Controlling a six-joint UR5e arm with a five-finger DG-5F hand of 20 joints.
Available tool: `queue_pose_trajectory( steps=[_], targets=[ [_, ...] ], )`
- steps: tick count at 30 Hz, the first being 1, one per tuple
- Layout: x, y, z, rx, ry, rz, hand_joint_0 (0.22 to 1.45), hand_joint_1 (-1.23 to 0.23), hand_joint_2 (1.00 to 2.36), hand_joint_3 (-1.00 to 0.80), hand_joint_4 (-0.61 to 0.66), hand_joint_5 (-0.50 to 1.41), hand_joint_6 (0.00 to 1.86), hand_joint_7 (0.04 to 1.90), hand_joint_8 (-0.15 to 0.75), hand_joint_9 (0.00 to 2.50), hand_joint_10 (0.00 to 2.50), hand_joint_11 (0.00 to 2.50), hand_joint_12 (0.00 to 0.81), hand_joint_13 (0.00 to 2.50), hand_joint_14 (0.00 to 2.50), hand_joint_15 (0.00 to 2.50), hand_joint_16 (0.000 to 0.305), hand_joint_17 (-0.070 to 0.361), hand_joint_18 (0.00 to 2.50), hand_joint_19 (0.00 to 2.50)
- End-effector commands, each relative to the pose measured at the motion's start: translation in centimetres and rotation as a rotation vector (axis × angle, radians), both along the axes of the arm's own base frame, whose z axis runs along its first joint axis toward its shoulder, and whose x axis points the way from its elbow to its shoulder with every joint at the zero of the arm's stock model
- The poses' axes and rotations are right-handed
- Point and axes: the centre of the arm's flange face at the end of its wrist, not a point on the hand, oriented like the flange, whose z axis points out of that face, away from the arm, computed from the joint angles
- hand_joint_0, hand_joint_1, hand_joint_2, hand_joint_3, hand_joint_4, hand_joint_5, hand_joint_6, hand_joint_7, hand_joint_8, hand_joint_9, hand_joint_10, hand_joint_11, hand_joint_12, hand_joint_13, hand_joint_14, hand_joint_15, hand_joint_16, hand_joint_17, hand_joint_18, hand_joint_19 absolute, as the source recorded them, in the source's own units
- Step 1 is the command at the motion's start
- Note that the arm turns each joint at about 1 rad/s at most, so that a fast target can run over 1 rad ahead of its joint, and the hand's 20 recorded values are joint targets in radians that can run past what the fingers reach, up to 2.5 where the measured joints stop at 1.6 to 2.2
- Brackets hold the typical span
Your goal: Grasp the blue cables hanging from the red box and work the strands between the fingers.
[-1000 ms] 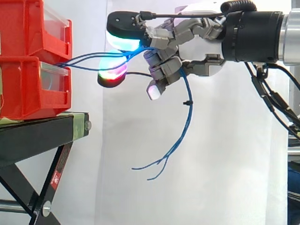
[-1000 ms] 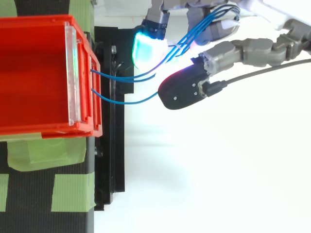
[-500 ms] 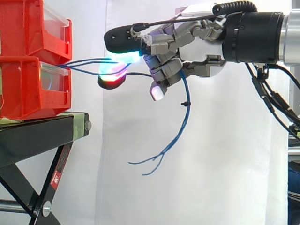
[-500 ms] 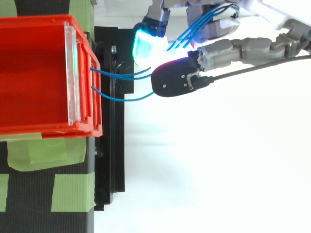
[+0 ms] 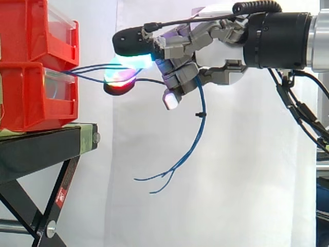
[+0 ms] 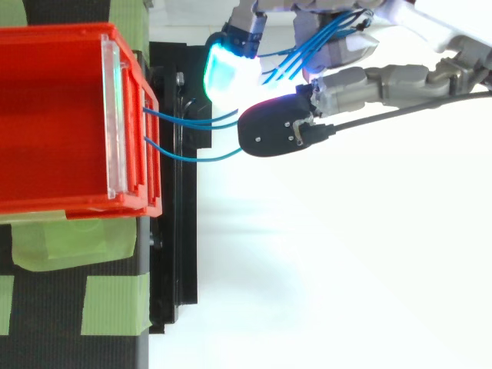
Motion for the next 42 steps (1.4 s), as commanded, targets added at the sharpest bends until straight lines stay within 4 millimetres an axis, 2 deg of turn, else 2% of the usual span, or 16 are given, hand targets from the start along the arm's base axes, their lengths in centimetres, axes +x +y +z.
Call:
queue_pose_trajectory(
  steps=[1, 12, 17, 20, 23, 25, 27, 28, 29, 31, 34, 36, 37, 38, 40, 42],
  targets=[
    [0.0, 0.3, 0.0, 0.053, -0.008, 0.013, 0.98, -0.71, 1.02, -0.57, 0.32, 0.37, 0.02, 1.2, 0.401, 0.56, 2.5, 2.35, 0.481, 0.6, 2.5, 1.6, 0.053, 0.118, 1.05, 1.0],
    [-0.8, 1.5, -1.1, 0.27, 0.022, 0.054, 1.04, -0.72, 1.02, -0.47, 0.3, 0.38, 0.02, 1.22, 0.398, 0.56, 2.5, 2.32, 0.478, 0.6, 2.5, 1.55, 0.052, 0.117, 1.03, 0.94],
    [-0.8, 1.8, -1.1, 0.27, 0.027, 0.061, 1.07, -0.66, 1.02, -0.14, 0.27, 0.43, 0.01, 1.28, 0.394, 0.57, 2.5, 2.3, 0.47, 0.6, 2.5, 1.55, 0.052, 0.116, 0.96, 0.8],
    [-0.8, 1.8, -1.2, 0.267, 0.03, 0.063, 1.03, -0.64, 1.02, 0.0, 0.28, 0.45, 0.01, 1.3, 0.409, 0.59, 2.5, 2.31, 0.487, 0.62, 2.5, 1.54, 0.056, 0.126, 1.02, 0.78],
    [-0.8, 1.8, -1.2, 0.266, 0.03, 0.064, 0.9, -0.61, 1.01, -0.11, 0.34, 0.46, 0.01, 1.28, 0.444, 0.57, 2.5, 2.28, 0.539, 0.63, 2.5, 1.52, 0.07, 0.158, 1.01, 0.44],
    [-0.8, 1.8, -1.2, 0.263, 0.031, 0.064, 0.85, -0.6, 1.01, -0.26, 0.34, 0.45, 0.01, 1.28, 0.448, 0.57, 2.5, 2.27, 0.541, 0.63, 2.5, 1.5, 0.072, 0.162, 1.0, 0.41],
    [-0.8, 1.7, -1.1, 0.244, 0.036, 0.061, 0.89, -0.58, 1.02, -0.28, 0.32, 0.44, 0.01, 1.28, 0.423, 0.56, 2.5, 2.31, 0.506, 0.59, 2.5, 1.52, 0.061, 0.138, 0.95, 0.6],
    [-0.8, 1.8, -1.1, 0.238, 0.038, 0.062, 1.0, -0.62, 1.02, -0.22, 0.31, 0.43, 0.01, 1.28, 0.413, 0.56, 2.5, 2.31, 0.489, 0.59, 2.5, 1.53, 0.054, 0.121, 0.96, 0.74],
    [-0.8, 1.8, -1.1, 0.222, 0.041, 0.061, 1.1, -0.63, 1.02, -0.09, 0.29, 0.45, 0.01, 1.29, 0.4, 0.58, 2.5, 2.29, 0.47, 0.58, 2.5, 1.51, 0.051, 0.115, 0.86, 0.62],
    [-0.8, 1.8, -1.1, 0.208, 0.046, 0.06, 1.18, -0.64, 1.01, 0.1, 0.27, 0.49, 0.02, 1.28, 0.38, 0.62, 2.5, 2.3, 0.467, 0.59, 2.5, 1.49, 0.051, 0.115, 0.73, 0.44],
    [-0.8, 1.8, -1.1, 0.168, 0.056, 0.058, 1.17, -0.65, 1.01, 0.25, 0.27, 0.55, 0.02, 1.28, 0.375, 0.67, 2.5, 2.31, 0.464, 0.62, 2.5, 1.51, 0.054, 0.121, 0.81, 0.48],
    [-0.8, 1.8, -1.1, 0.168, 0.056, 0.058, 1.04, -0.66, 1.06, 0.19, 0.32, 0.57, 0.02, 1.26, 0.393, 0.69, 2.5, 2.31, 0.499, 0.68, 2.5, 1.55, 0.063, 0.142, 1.03, 0.54],
    [-0.8, 1.7, -1.1, 0.168, 0.056, 0.056, 0.97, -0.64, 1.12, 0.14, 0.34, 0.57, 0.02, 1.25, 0.403, 0.68, 2.5, 2.31, 0.513, 0.69, 2.5, 1.53, 0.069, 0.154, 1.07, 0.48],
    [-0.8, 1.8, -1.1, 0.166, 0.057, 0.057, 0.9, -0.64, 1.1, 0.06, 0.38, 0.56, 0.02, 1.26, 0.429, 0.67, 2.5, 2.26, 0.539, 0.69, 2.5, 1.5, 0.076, 0.172, 1.07, 0.36],
    [-0.8, 1.8, -1.1, 0.166, 0.057, 0.057, 0.88, -0.63, 1.02, -0.03, 0.39, 0.56, 0.02, 1.26, 0.444, 0.66, 2.5, 2.25, 0.549, 0.69, 2.5, 1.49, 0.081, 0.183, 1.06, 0.27],
    [-0.7, 1.8, -1.0, 0.164, 0.056, 0.058, 0.92, -0.63, 1.01, -0.08, 0.37, 0.55, 0.02, 1.26, 0.431, 0.65, 2.5, 2.28, 0.538, 0.66, 2.5, 1.51, 0.073, 0.165, 1.02, 0.36]
  ],
)
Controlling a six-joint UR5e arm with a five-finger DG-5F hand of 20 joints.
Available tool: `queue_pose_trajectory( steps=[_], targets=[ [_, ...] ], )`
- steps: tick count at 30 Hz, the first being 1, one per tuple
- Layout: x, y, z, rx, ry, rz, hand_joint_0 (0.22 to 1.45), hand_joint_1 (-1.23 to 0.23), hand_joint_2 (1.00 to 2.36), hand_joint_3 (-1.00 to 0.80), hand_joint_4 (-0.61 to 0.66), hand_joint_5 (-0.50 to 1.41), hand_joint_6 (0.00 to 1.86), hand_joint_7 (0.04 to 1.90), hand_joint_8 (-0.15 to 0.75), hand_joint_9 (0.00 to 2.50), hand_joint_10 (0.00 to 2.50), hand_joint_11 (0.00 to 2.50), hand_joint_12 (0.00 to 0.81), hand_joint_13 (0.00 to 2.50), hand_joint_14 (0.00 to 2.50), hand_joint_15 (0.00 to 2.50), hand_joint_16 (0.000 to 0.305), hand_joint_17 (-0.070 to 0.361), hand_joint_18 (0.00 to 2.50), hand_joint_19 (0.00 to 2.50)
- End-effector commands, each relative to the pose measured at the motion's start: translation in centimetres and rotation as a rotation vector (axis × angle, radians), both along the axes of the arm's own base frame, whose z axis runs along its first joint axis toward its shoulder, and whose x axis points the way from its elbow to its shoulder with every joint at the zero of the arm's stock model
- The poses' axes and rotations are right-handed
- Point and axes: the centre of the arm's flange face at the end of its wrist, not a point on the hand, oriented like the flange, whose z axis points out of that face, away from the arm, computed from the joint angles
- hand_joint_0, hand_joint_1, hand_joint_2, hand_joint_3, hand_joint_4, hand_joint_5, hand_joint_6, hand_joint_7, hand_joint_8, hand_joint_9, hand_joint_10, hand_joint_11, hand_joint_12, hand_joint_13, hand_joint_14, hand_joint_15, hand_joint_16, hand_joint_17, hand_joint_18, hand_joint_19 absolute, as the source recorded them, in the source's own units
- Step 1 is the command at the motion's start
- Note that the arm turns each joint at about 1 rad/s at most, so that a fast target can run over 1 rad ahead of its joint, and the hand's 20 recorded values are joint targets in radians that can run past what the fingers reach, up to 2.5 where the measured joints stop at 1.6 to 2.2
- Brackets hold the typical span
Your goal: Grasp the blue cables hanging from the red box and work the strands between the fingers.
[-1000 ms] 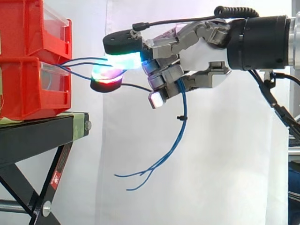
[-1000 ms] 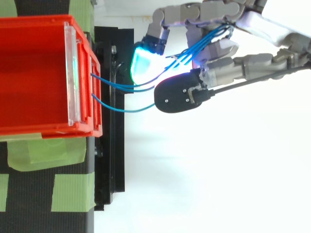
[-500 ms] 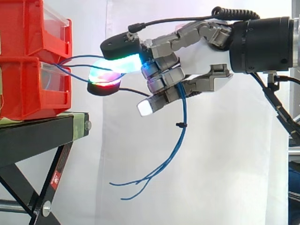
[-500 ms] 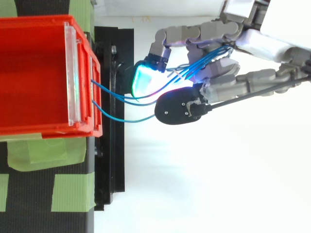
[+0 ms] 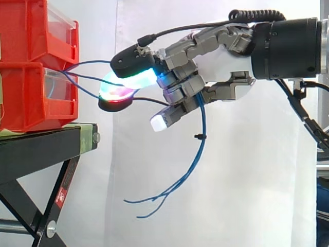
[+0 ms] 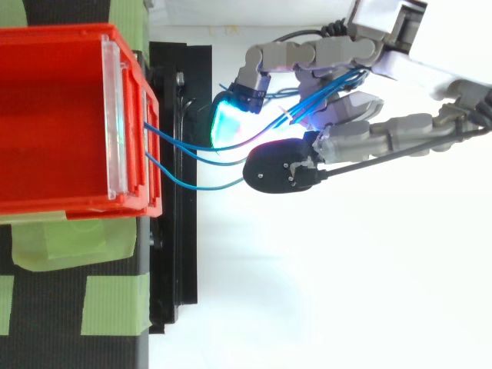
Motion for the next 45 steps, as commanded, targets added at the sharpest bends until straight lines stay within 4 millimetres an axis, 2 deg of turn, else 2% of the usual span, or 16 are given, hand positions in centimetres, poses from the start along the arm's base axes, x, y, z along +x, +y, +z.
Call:
queue_pose_trajectory(
  steps=[1, 2, 4, 6, 8, 10, 11, 13, 14, 15, 17, 34, 39, 41, 44, 45],
  targets=[
    [0.0, 0.0, 0.0, -0.002, -0.001, 0.0, 1.01, -0.66, 1.01, -0.13, 0.35, 0.51, 0.02, 1.28, 0.417, 0.63, 2.5, 2.3, 0.507, 0.62, 2.5, 1.52, 0.062, 0.14, 0.99, 0.55],
    [0.0, 0.0, 0.0, -0.002, -0.002, 0.0, 1.12, -0.64, 1.01, 0.07, 0.33, 0.53, 0.02, 1.28, 0.386, 0.65, 2.5, 2.28, 0.471, 0.6, 2.5, 1.5, 0.054, 0.122, 0.86, 0.55],
    [0.1, 0.0, 0.1, -0.009, -0.003, 0.0, 1.21, -0.65, 1.01, 0.16, 0.29, 0.57, 0.02, 1.28, 0.372, 0.69, 2.5, 2.32, 0.463, 0.6, 2.5, 1.5, 0.052, 0.118, 0.7, 0.4],
    [0.0, -0.1, 0.1, -0.012, -0.002, -0.002, 1.22, -0.65, 1.01, 0.17, 0.28, 0.58, 0.02, 1.29, 0.36, 0.72, 2.5, 2.34, 0.463, 0.61, 2.5, 1.51, 0.053, 0.119, 0.71, 0.38],
    [0.1, -0.3, 0.2, -0.01, -0.014, -0.006, 1.09, -0.67, 1.0, 0.18, 0.3, 0.59, 0.02, 1.28, 0.375, 0.72, 2.5, 2.35, 0.483, 0.67, 2.5, 1.56, 0.059, 0.134, 1.0, 0.58],
    [0.2, -0.3, 0.2, -0.009, -0.017, -0.006, 0.99, -0.68, 1.0, 0.12, 0.36, 0.56, 0.02, 1.25, 0.406, 0.69, 2.5, 2.3, 0.517, 0.68, 2.5, 1.56, 0.07, 0.158, 1.05, 0.46],
    [0.2, -0.3, 0.2, -0.009, -0.019, -0.006, 0.88, -0.66, 1.0, -0.07, 0.41, 0.56, 0.02, 1.24, 0.435, 0.69, 2.5, 2.25, 0.546, 0.69, 2.5, 1.5, 0.081, 0.181, 1.07, 0.31],
    [0.2, -0.3, 0.2, -0.008, -0.018, -0.006, 0.84, -0.64, 1.0, -0.13, 0.42, 0.55, 0.02, 1.24, 0.452, 0.69, 2.5, 2.26, 0.559, 0.69, 2.5, 1.48, 0.083, 0.186, 1.04, 0.25],
    [0.2, -0.4, 0.2, -0.008, -0.019, -0.008, 0.8, -0.6, 1.01, -0.37, 0.39, 0.53, 0.02, 1.24, 0.423, 0.67, 2.5, 2.31, 0.537, 0.64, 2.5, 1.53, 0.073, 0.165, 0.98, 0.38],
    [0.1, -0.4, 0.2, -0.009, -0.017, -0.008, 0.78, -0.58, 1.02, -0.42, 0.37, 0.52, 0.02, 1.25, 0.404, 0.66, 2.5, 2.41, 0.512, 0.61, 2.5, 1.56, 0.064, 0.144, 0.93, 0.56],
    [0.1, -0.5, 0.2, -0.011, -0.018, -0.01, 0.79, -0.57, 1.02, -0.49, 0.33, 0.51, 0.02, 1.26, 0.396, 0.66, 2.5, 2.44, 0.499, 0.59, 2.5, 1.58, 0.058, 0.131, 0.92, 0.68],
    [0.2, -0.5, 0.3, -0.041, -0.012, -0.014, 0.81, -0.62, 1.02, -0.57, 0.31, 0.51, 0.02, 1.31, 0.399, 0.65, 2.5, 2.42, 0.493, 0.6, 2.5, 1.59, 0.057, 0.128, 0.96, 0.73],
    [0.5, -0.5, 0.8, -0.04, -0.031, -0.016, 0.88, -0.66, 1.02, -0.42, 0.3, 0.5, 0.02, 1.32, 0.402, 0.64, 2.5, 2.41, 0.484, 0.59, 2.5, 1.6, 0.054, 0.122, 0.98, 0.79],
    [0.7, -0.6, 1.0, -0.038, -0.052, -0.018, 0.99, -0.7, 1.02, -0.13, 0.31, 0.45, 0.02, 1.27, 0.403, 0.62, 2.5, 2.35, 0.486, 0.6, 2.5, 1.57, 0.056, 0.127, 0.98, 0.75],
    [0.9, -0.6, 1.2, -0.039, -0.069, -0.021, 1.07, -0.69, 1.02, 0.08, 0.29, 0.45, 0.02, 1.24, 0.396, 0.62, 2.5, 2.32, 0.48, 0.58, 2.5, 1.53, 0.055, 0.123, 0.9, 0.65],
    [0.8, -0.6, 1.2, -0.04, -0.07, -0.022, 1.08, -0.69, 1.02, 0.09, 0.3, 0.45, 0.02, 1.24, 0.395, 0.62, 2.5, 2.31, 0.481, 0.58, 2.5, 1.54, 0.055, 0.123, 0.89, 0.62]
  ],
)
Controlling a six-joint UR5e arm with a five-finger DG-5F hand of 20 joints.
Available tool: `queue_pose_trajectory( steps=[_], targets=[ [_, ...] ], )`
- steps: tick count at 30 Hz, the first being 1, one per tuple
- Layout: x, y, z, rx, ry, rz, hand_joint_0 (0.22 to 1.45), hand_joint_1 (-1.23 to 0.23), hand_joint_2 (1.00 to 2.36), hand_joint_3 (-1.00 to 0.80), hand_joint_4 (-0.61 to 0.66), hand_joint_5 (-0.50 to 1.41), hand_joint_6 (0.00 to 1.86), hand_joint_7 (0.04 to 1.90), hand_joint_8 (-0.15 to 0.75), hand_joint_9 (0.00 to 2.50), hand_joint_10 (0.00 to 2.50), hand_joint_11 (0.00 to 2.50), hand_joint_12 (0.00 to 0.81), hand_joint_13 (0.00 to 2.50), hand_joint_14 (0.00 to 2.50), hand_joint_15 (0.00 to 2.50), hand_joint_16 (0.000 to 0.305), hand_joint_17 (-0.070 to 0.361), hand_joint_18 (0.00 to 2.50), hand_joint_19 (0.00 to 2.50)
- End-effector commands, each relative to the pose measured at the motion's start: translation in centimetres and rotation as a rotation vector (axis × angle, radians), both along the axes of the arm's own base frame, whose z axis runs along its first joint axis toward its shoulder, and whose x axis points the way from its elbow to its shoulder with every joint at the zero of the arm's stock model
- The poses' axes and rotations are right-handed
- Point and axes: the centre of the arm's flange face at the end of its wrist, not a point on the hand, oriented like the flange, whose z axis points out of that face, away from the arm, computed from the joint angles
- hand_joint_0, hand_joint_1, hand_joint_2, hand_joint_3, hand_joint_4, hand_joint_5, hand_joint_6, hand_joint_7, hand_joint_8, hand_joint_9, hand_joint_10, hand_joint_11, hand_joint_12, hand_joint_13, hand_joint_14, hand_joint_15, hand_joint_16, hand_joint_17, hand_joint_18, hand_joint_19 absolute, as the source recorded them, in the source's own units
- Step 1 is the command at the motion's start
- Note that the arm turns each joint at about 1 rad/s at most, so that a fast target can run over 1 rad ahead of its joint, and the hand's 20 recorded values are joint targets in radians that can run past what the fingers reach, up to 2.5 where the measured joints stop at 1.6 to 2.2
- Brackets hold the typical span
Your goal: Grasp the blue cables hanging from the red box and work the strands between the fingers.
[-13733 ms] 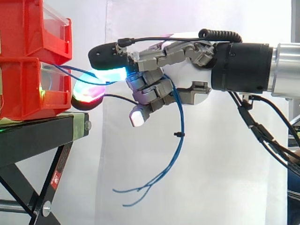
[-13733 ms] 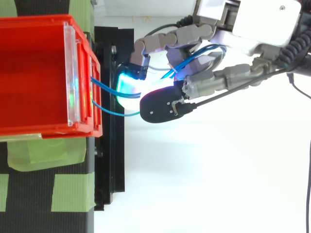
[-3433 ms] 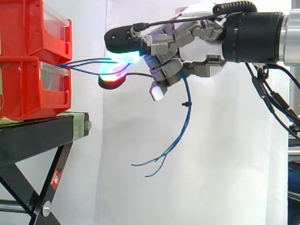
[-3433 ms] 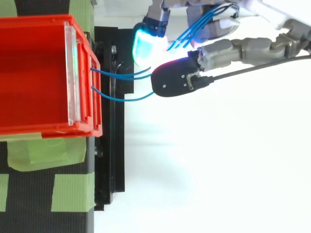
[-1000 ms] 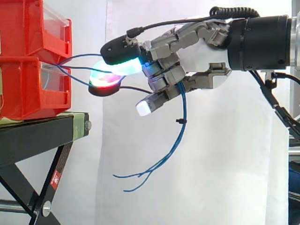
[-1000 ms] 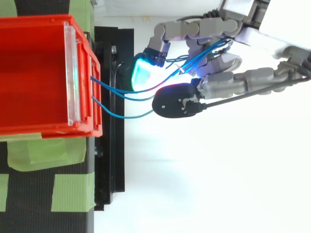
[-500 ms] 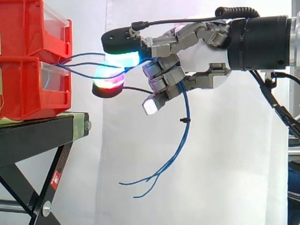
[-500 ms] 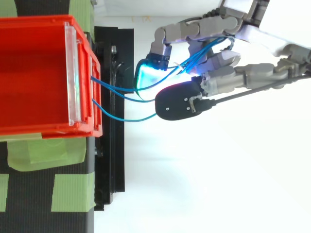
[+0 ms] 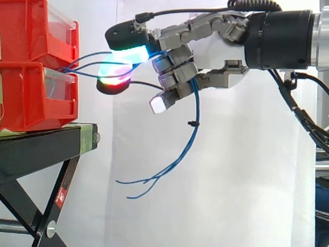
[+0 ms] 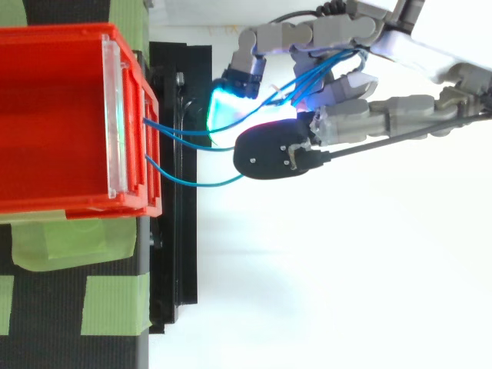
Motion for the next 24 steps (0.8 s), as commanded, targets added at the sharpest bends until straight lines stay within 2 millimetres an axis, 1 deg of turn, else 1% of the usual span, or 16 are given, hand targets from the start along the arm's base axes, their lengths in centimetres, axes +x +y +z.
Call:
queue_pose_trajectory(
  steps=[1, 3, 4, 7, 9, 10, 13, 14, 15, 17, 19, 20, 21, 22, 23, 24],
  targets=[
    [0.1, 0.0, 0.1, -0.001, -0.013, -0.002, 1.09, -0.69, 1.01, 0.09, 0.29, 0.45, 0.02, 1.25, 0.396, 0.62, 2.5, 2.31, 0.481, 0.58, 2.5, 1.53, 0.056, 0.125, 0.88, 0.61],
    [0.2, 0.0, 0.2, -0.002, -0.018, -0.002, 1.09, -0.69, 1.01, 0.11, 0.29, 0.46, 0.02, 1.27, 0.39, 0.62, 2.5, 2.29, 0.481, 0.59, 2.5, 1.52, 0.055, 0.125, 0.89, 0.61],
    [0.2, -0.1, 0.3, -0.003, -0.019, -0.004, 1.08, -0.69, 1.01, 0.11, 0.28, 0.46, 0.02, 1.27, 0.401, 0.62, 2.5, 2.33, 0.485, 0.59, 2.5, 1.54, 0.058, 0.13, 0.91, 0.61],
    [0.6, 0.0, 1.0, -0.006, -0.034, -0.004, 1.05, -0.71, 1.01, 0.1, 0.27, 0.46, 0.02, 1.27, 0.403, 0.61, 2.5, 2.35, 0.495, 0.6, 2.5, 1.56, 0.059, 0.133, 0.94, 0.65],
    [1.1, -0.2, 2.1, -0.01, -0.046, -0.008, 1.04, -0.71, 1.01, 0.1, 0.27, 0.45, 0.02, 1.28, 0.401, 0.59, 2.5, 2.34, 0.494, 0.58, 2.5, 1.57, 0.06, 0.134, 0.92, 0.65],
    [1.1, -0.3, 2.3, -0.014, -0.046, -0.01, 1.04, -0.72, 1.01, 0.11, 0.26, 0.44, 0.02, 1.28, 0.399, 0.58, 2.5, 2.33, 0.499, 0.57, 2.5, 1.57, 0.06, 0.134, 0.91, 0.65],
    [1.1, -0.4, 2.4, -0.021, -0.04, -0.011, 1.04, -0.75, 1.01, 0.16, 0.26, 0.42, 0.01, 1.27, 0.404, 0.52, 2.5, 2.33, 0.506, 0.51, 2.5, 1.57, 0.062, 0.139, 0.85, 0.65],
    [1.1, -0.4, 2.4, -0.023, -0.039, -0.009, 1.01, -0.77, 1.01, 0.16, 0.28, 0.4, 0.01, 1.27, 0.418, 0.48, 2.5, 2.32, 0.509, 0.47, 2.5, 1.53, 0.065, 0.147, 0.84, 0.59],
    [1.1, -0.5, 2.4, -0.024, -0.039, -0.011, 1.0, -0.77, 1.01, 0.16, 0.29, 0.39, 0.01, 1.27, 0.42, 0.47, 2.5, 2.32, 0.517, 0.47, 2.5, 1.56, 0.066, 0.148, 0.83, 0.59],
    [1.1, -0.5, 2.4, -0.026, -0.038, -0.011, 0.94, -0.8, 1.01, 0.07, 0.3, 0.37, 0.01, 1.26, 0.438, 0.42, 2.5, 2.3, 0.533, 0.43, 2.5, 1.56, 0.072, 0.161, 0.8, 0.53],
    [1.1, -0.4, 2.3, -0.026, -0.037, -0.01, 0.93, -0.79, 1.01, 0.02, 0.3, 0.35, 0.01, 1.27, 0.434, 0.41, 2.5, 2.32, 0.527, 0.4, 2.5, 1.58, 0.069, 0.155, 0.77, 0.58],
    [1.1, -0.4, 2.4, -0.026, -0.039, -0.01, 0.94, -0.8, 1.01, -0.08, 0.28, 0.32, 0.01, 1.28, 0.43, 0.37, 2.5, 2.33, 0.522, 0.36, 2.5, 1.6, 0.066, 0.148, 0.76, 0.65],
    [1.1, -0.4, 2.4, -0.026, -0.039, -0.01, 0.96, -0.8, 1.02, -0.1, 0.25, 0.3, 0.01, 1.3, 0.413, 0.37, 2.5, 2.4, 0.498, 0.32, 2.5, 1.64, 0.059, 0.133, 0.75, 0.82],
    [1.1, -0.5, 2.4, -0.026, -0.038, -0.011, 1.01, -0.81, 1.02, -0.12, 0.24, 0.29, 0.01, 1.3, 0.411, 0.35, 2.5, 2.39, 0.493, 0.31, 2.5, 1.62, 0.057, 0.129, 0.72, 0.83],
    [1.1, -0.5, 2.4, -0.027, -0.038, -0.011, 1.08, -0.81, 1.02, -0.12, 0.21, 0.29, 0.01, 1.32, 0.412, 0.34, 2.5, 2.37, 0.486, 0.29, 2.5, 1.58, 0.057, 0.128, 0.67, 0.78],
    [1.1, -0.5, 2.4, -0.027, -0.038, -0.011, 1.11, -0.8, 1.02, -0.11, 0.21, 0.29, 0.01, 1.33, 0.411, 0.34, 2.5, 2.36, 0.481, 0.28, 2.5, 1.56, 0.056, 0.126, 0.65, 0.74]
  ],
)
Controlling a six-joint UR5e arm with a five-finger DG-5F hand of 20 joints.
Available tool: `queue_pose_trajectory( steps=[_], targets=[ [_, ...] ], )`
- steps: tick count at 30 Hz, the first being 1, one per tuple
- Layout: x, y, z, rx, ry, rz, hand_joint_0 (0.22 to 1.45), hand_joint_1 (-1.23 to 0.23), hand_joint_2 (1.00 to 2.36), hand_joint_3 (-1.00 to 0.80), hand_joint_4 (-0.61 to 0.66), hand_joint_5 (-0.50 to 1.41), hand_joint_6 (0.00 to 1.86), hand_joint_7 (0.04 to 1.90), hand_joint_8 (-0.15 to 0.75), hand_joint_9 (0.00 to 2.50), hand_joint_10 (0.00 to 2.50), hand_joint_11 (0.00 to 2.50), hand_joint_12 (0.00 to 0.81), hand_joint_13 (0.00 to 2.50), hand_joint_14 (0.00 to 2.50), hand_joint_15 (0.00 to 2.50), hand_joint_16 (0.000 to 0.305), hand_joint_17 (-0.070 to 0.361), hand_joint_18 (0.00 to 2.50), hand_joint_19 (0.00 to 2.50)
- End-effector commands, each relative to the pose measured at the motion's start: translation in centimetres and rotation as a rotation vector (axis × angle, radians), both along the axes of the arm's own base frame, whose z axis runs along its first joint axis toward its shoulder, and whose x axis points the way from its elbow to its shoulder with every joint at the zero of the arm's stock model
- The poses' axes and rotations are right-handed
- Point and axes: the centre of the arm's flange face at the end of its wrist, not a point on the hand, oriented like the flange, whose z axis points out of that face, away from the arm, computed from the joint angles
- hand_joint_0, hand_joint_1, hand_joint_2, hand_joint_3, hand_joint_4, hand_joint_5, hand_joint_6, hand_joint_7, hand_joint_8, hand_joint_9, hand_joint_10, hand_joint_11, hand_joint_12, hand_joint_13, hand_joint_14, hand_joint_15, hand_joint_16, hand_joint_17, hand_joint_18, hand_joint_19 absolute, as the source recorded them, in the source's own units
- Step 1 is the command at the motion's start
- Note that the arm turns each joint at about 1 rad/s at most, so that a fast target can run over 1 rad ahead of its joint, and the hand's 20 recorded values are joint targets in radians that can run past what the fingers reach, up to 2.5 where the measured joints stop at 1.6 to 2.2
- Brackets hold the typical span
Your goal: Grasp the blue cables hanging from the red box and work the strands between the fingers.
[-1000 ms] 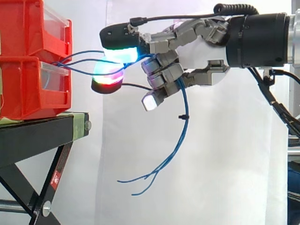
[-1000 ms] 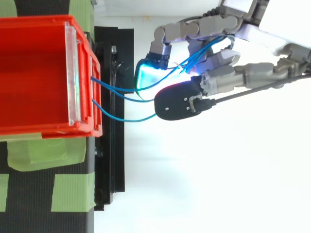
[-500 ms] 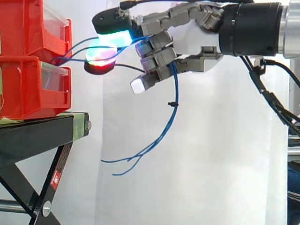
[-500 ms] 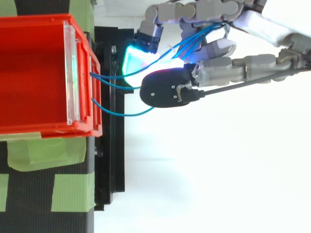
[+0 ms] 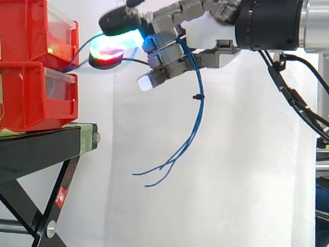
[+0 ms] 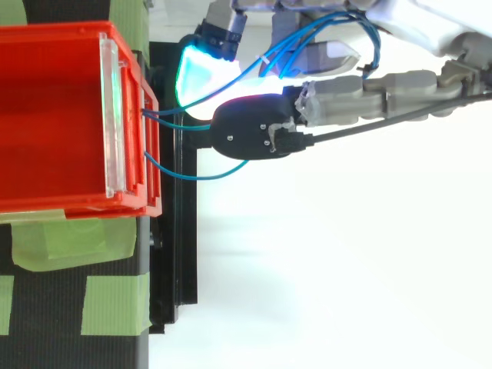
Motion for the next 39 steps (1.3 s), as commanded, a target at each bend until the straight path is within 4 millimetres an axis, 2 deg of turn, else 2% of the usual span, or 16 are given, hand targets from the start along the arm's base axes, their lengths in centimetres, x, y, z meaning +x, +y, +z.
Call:
queue_pose_trajectory(
  steps=[1, 4, 7, 10, 13, 16, 20, 22, 23, 25, 30, 32, 34, 36, 37, 39],
  targets=[
    [0.0, 0.1, 0.0, -0.001, 0.002, 0.001, 1.16, -0.79, 1.02, -0.06, 0.21, 0.33, 0.01, 1.37, 0.403, 0.35, 2.5, 2.28, 0.476, 0.29, 2.5, 1.5, 0.056, 0.127, 0.62, 0.67],
    [-0.1, 0.0, -0.1, -0.003, 0.014, -0.001, 1.21, -0.74, 1.02, -0.09, 0.2, 0.41, 0.0, 1.44, 0.401, 0.44, 2.5, 2.23, 0.475, 0.4, 2.5, 1.49, 0.054, 0.122, 0.64, 0.6],
    [-0.4, 0.0, -0.4, -0.003, 0.041, -0.002, 1.09, -0.7, 1.02, -0.16, 0.22, 0.43, 0.0, 1.42, 0.402, 0.46, 2.5, 2.27, 0.481, 0.45, 2.5, 1.53, 0.054, 0.123, 0.86, 0.85],
    [-0.7, 0.0, -0.8, -0.003, 0.077, 0.0, 1.08, -0.69, 1.02, -0.24, 0.23, 0.43, 0.01, 1.4, 0.402, 0.47, 2.5, 2.26, 0.479, 0.46, 2.5, 1.51, 0.053, 0.119, 0.87, 0.83],
    [-1.0, 0.2, -1.1, 0.009, 0.1, 0.005, 1.22, -0.66, 1.02, -0.11, 0.22, 0.48, 0.01, 1.39, 0.388, 0.56, 2.5, 2.27, 0.472, 0.47, 2.5, 1.49, 0.054, 0.121, 0.63, 0.44],
    [-1.0, 0.2, -1.1, 0.015, 0.102, 0.005, 1.25, -0.66, 1.02, -0.05, 0.23, 0.53, 0.01, 1.41, 0.375, 0.61, 2.5, 2.28, 0.464, 0.5, 2.5, 1.49, 0.054, 0.122, 0.61, 0.38],
    [-1.1, 0.2, -1.2, 0.02, 0.108, 0.007, 1.03, -0.7, 1.01, -0.04, 0.25, 0.52, 0.01, 1.39, 0.399, 0.58, 2.5, 2.33, 0.495, 0.54, 2.5, 1.55, 0.06, 0.135, 0.98, 0.72],
    [-1.1, 0.2, -1.3, 0.02, 0.112, 0.007, 0.95, -0.7, 1.01, -0.09, 0.3, 0.48, 0.01, 1.35, 0.431, 0.55, 2.5, 2.28, 0.525, 0.55, 2.5, 1.55, 0.068, 0.153, 0.98, 0.58],
    [-1.1, 0.3, -1.3, 0.023, 0.114, 0.009, 0.87, -0.67, 1.01, -0.22, 0.32, 0.47, 0.01, 1.35, 0.441, 0.55, 2.5, 2.28, 0.541, 0.55, 2.5, 1.51, 0.072, 0.162, 0.97, 0.49],
    [-1.2, 0.3, -1.3, 0.027, 0.117, 0.009, 0.83, -0.66, 1.01, -0.29, 0.33, 0.46, 0.01, 1.35, 0.447, 0.54, 2.5, 2.29, 0.539, 0.53, 2.5, 1.51, 0.072, 0.162, 0.94, 0.49],
    [-1.1, 0.3, -1.3, 0.029, 0.112, 0.011, 0.95, -0.68, 1.02, -0.39, 0.3, 0.42, 0.01, 1.36, 0.416, 0.52, 2.5, 2.37, 0.488, 0.48, 2.5, 1.55, 0.054, 0.122, 0.93, 0.89],
    [-1.1, 0.3, -1.3, 0.029, 0.111, 0.011, 1.1, -0.68, 1.02, -0.27, 0.29, 0.42, 0.01, 1.36, 0.402, 0.53, 2.5, 2.31, 0.48, 0.49, 2.5, 1.51, 0.054, 0.121, 0.87, 0.74],
    [-1.1, 0.3, -1.3, 0.027, 0.111, 0.011, 1.12, -0.68, 1.02, -0.2, 0.28, 0.44, 0.01, 1.36, 0.403, 0.54, 2.5, 2.29, 0.484, 0.5, 2.5, 1.53, 0.053, 0.12, 0.84, 0.7],
    [-1.1, 0.2, -1.3, 0.028, 0.111, 0.008, 1.01, -0.68, 1.02, -0.18, 0.28, 0.44, 0.01, 1.36, 0.41, 0.54, 2.5, 2.32, 0.496, 0.54, 2.5, 1.58, 0.058, 0.132, 1.0, 0.84],
    [-1.1, 0.3, -1.2, 0.028, 0.109, 0.009, 0.89, -0.66, 1.02, -0.34, 0.3, 0.43, 0.01, 1.36, 0.433, 0.54, 2.5, 2.33, 0.518, 0.53, 2.5, 1.56, 0.064, 0.144, 0.97, 0.69],
    [-1.1, 0.3, -1.3, 0.026, 0.11, 0.011, 0.82, -0.63, 1.02, -0.44, 0.3, 0.41, 0.01, 1.35, 0.439, 0.53, 2.5, 2.33, 0.52, 0.52, 2.5, 1.56, 0.064, 0.144, 0.94, 0.66]
  ],
)
